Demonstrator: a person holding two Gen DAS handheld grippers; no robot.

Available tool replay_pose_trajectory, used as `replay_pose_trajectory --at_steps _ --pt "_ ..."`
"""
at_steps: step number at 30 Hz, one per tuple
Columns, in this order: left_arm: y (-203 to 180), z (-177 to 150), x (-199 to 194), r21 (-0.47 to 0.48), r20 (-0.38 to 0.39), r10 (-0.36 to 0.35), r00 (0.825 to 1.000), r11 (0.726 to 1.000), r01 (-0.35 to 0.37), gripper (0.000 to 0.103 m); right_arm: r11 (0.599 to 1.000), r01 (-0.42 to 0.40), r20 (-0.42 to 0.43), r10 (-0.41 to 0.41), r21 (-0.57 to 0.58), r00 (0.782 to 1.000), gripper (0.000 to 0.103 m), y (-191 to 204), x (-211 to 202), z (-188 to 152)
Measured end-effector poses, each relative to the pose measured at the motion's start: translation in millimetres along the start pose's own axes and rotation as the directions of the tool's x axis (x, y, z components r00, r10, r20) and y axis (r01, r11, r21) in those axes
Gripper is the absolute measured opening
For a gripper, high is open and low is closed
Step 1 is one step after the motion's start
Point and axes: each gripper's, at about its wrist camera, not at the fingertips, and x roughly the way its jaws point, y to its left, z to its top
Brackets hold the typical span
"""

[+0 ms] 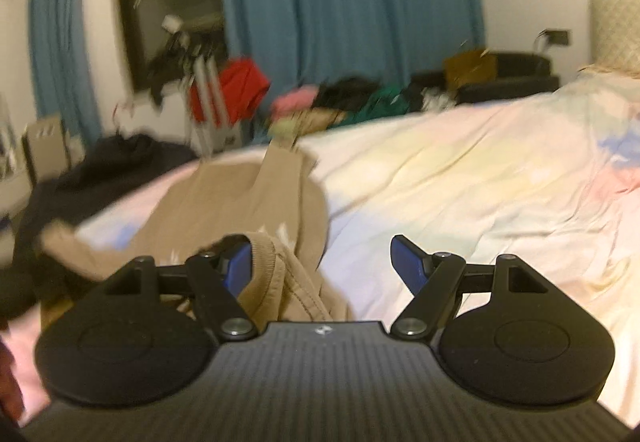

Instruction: Fold clothes

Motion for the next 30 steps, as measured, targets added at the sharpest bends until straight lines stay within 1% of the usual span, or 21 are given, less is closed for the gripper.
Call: replay_pose_trajectory --at_steps 2,3,6,7,8,10,11,13,14,16,17,19,22,23,24,25,27,28,30 --pt "10.0 5.6 -1.2 -0.056 0.01 0.012 1.0 0.998 -0.012 0.079 0.999 -0.033 -0.068 0.031 -0.037 0.997 0.074 7.5 8.9 -7.1" --pt "13.6 7.7 -1.7 -0.074 0.013 0.014 1.0 0.997 -0.013 0.079 0.996 -0.063 -0.117 0.056 -0.059 0.992 0.074 12.3 14.6 -10.6" --pt "17.4 11.8 -2.5 -0.086 0.013 0.006 1.0 0.996 -0.004 0.081 0.982 -0.156 -0.207 0.131 -0.108 0.97 0.074 27.0 21.5 -18.5" --pt "18.7 13.2 -2.8 -0.089 0.013 0.003 1.0 0.996 -0.002 0.081 0.976 -0.169 -0.218 0.137 -0.135 0.966 0.074 32.1 21.9 -20.7" --pt "20.0 14.6 -3.1 -0.093 0.013 0.0 1.0 0.996 0.001 0.081 0.972 -0.164 -0.217 0.126 -0.167 0.968 0.074 36.0 21.6 -21.6" --pt "22.3 17.0 -4.0 -0.098 0.016 -0.003 1.0 0.995 0.005 0.081 0.971 -0.112 -0.193 0.072 -0.209 0.979 0.074 38.5 20.8 -21.6" --pt "22.9 17.4 -5.1 -0.097 0.021 0.0 1.0 0.995 0.002 0.083 0.975 -0.076 -0.174 0.039 -0.208 0.984 0.074 37.0 20.3 -20.7" --pt "22.6 17.6 -7.4 -0.101 0.024 -0.002 1.0 0.995 0.005 0.085 0.989 0.006 -0.121 -0.024 -0.15 0.992 0.074 24.7 16.5 -16.1" --pt "21.2 17.3 -7.4 -0.094 0.02 -0.004 1.0 0.996 0.005 0.089 0.994 0.041 -0.086 -0.05 -0.105 0.995 0.074 15.5 12.7 -12.3" --pt "15.1 15.6 -2.7 -0.047 -0.01 -0.006 1.0 0.999 0.006 0.094 0.995 0.1 -0.016 -0.1 -0.015 0.995 0.074 -1.2 4.7 -4.4" --pt "10.0 13.4 2.1 -0.01 -0.044 -0.018 0.999 1.0 0.017 0.093 0.993 0.118 0.01 -0.118 0.019 0.993 0.074 -6.8 1.7 -1.6" --pt "-2.4 6.0 10.8 0.074 -0.111 -0.033 0.993 0.996 0.041 0.093 0.986 0.146 0.054 -0.15 0.083 0.987 0.074 -17.0 -3.8 3.4" --pt "-23.7 -10.2 20.0 0.201 -0.202 -0.074 0.977 0.973 0.115 0.093 0.981 0.124 0.106 -0.14 0.151 0.984 0.074 -27.5 -12.9 8.0" --pt "-30.1 -15.1 21.3 0.232 -0.223 -0.071 0.972 0.965 0.123 0.092 0.983 0.121 0.11 -0.137 0.141 0.984 0.074 -26.9 -12.8 8.1" --pt "-33.4 -18.3 22.0 0.246 -0.228 -0.06 0.972 0.962 0.117 0.092 0.985 0.12 0.11 -0.134 0.12 0.985 0.075 -24.9 -11.3 7.6" --pt "-34.4 -20.0 22.0 0.244 -0.228 -0.05 0.972 0.964 0.107 0.092 0.988 0.12 0.11 -0.131 0.098 0.985 0.075 -22.8 -9.9 7.2" --pt "-28.4 -19.0 23.8 0.202 -0.231 -0.025 0.973 0.977 0.074 0.092 0.991 0.119 0.109 -0.124 0.055 0.986 0.075 -18.7 -7.1 6.3" --pt "-21.2 -16.8 24.9 0.163 -0.23 -0.007 0.973 0.986 0.046 0.092 0.992 0.118 0.109 -0.121 0.034 0.987 0.075 -16.6 -5.7 5.8" --pt "-0.1 -12.4 23.9 0.053 -0.225 0.032 0.974 0.998 -0.021 0.093 0.993 0.117 0.107 -0.115 -0.009 0.988 0.075 -12.5 -2.9 4.9"
